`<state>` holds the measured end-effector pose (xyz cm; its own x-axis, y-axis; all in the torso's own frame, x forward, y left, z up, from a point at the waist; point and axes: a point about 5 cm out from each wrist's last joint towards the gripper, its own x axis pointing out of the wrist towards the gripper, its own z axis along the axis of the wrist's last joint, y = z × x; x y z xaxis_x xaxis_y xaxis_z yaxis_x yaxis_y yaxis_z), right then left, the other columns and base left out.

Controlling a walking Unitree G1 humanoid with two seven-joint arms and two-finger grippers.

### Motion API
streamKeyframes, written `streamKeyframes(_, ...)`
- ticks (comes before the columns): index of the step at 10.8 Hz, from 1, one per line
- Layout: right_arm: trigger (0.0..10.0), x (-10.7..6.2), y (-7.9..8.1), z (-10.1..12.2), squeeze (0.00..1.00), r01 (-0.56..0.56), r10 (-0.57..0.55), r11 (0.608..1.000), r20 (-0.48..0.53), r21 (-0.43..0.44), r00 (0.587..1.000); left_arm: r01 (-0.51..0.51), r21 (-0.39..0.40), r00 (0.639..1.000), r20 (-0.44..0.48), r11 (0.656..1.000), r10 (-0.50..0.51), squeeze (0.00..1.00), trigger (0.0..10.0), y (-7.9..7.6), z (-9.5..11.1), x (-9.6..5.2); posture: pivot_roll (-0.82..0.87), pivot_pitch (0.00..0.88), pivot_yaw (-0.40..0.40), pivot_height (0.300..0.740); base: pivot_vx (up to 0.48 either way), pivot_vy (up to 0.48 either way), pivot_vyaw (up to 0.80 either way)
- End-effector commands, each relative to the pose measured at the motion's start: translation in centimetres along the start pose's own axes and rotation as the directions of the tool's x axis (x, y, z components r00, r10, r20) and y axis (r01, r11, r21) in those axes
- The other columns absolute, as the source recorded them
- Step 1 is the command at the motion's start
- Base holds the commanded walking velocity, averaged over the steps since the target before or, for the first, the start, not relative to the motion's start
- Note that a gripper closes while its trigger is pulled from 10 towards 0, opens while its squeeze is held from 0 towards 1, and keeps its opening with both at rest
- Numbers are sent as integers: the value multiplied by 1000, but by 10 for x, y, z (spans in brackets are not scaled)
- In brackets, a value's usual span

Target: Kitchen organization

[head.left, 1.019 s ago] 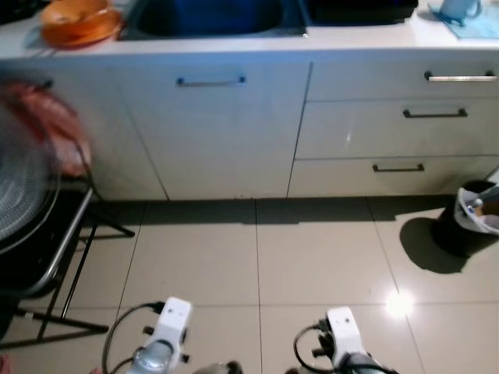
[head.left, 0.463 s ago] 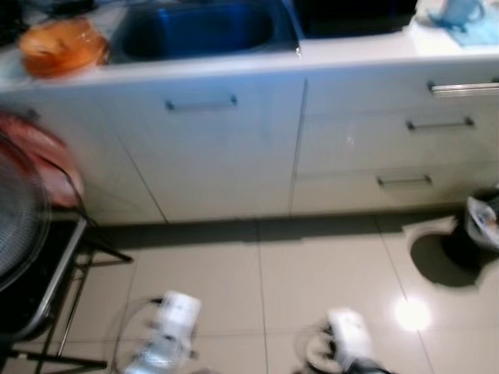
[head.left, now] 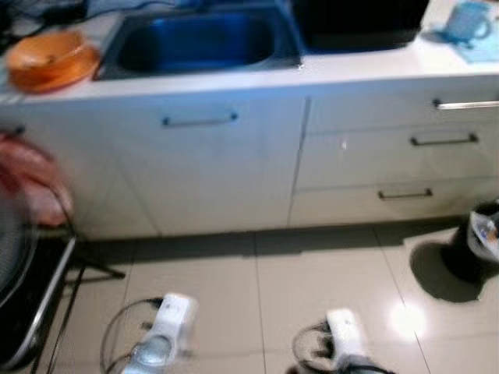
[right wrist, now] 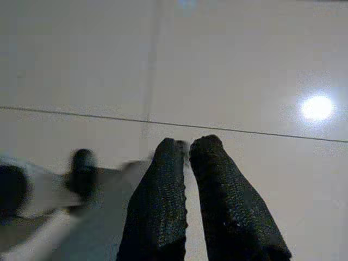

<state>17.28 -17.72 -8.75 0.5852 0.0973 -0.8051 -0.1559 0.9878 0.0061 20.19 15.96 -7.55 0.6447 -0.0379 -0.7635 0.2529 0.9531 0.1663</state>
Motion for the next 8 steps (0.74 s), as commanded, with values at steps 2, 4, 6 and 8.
streamKeyframes(2,10000,3,11,4,0,-24,24,1000,9,6,1000,-33,8,999,-25,999,33,0,10000,14,-7,-2,-22,112,43,740,133,0,0)
streamKeyframes(4,10000,3,10,5,0,-22,22,1000,12,7,1000,-28,6,999,-25,1000,28,0,10000,11,-7,-2,-28,121,43,740,0,0,0)
streamKeyframes(6,10000,3,9,5,0,-22,22,1000,12,7,1000,-30,3,999,-26,1000,30,0,10000,11,-7,-2,-22,127,37,740,0,0,0)
streamKeyframes(8,10000,3,9,5,0,-24,24,1000,14,1,1000,-31,1,999,-29,1000,31,0,10000,11,-8,-2,-26,136,32,740,0,0,0)
